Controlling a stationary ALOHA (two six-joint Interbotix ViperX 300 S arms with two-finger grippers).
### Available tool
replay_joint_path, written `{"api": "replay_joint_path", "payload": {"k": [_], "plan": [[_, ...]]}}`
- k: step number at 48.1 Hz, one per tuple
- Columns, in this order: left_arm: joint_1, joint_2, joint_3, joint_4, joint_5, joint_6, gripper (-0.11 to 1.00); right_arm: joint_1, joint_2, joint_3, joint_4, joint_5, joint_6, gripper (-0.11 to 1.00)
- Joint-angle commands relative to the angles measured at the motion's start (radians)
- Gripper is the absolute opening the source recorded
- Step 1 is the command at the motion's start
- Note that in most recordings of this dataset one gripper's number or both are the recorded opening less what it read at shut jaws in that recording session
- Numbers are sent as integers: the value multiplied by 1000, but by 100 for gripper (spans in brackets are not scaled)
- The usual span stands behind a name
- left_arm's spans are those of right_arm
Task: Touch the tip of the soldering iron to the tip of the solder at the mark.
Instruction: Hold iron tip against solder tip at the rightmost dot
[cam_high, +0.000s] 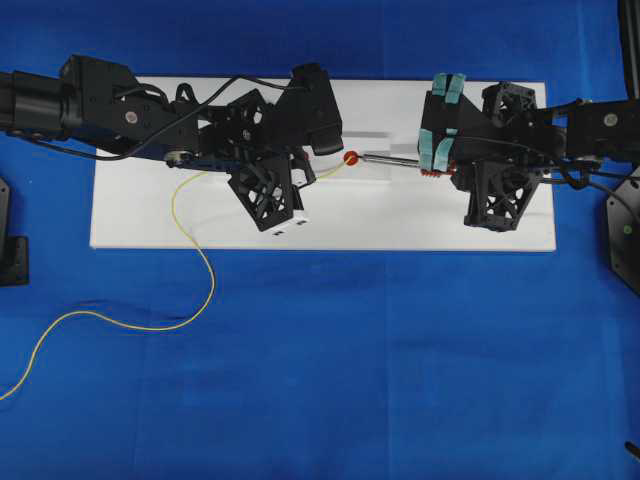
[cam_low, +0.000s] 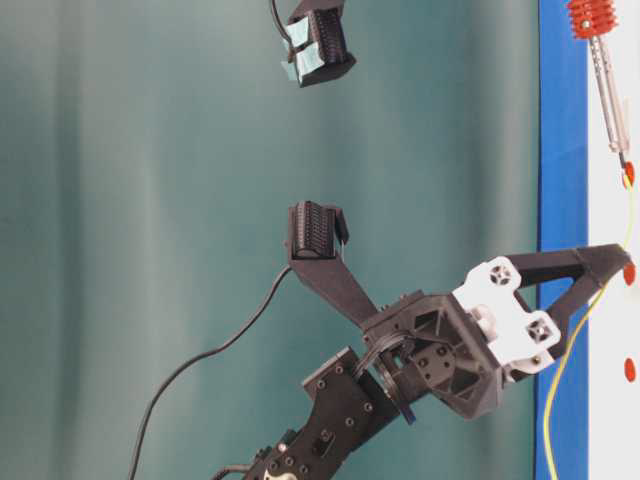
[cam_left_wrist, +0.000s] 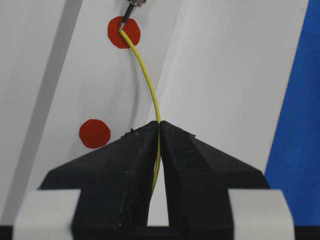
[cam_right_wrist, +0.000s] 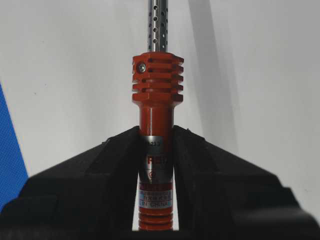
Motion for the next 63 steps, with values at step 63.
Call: {"api": "replay_joint_path", "payload": {"k": [63], "plan": [[0,-20,-14,2,9,2,3,11,11,-40,2,26,-2,8]]}}
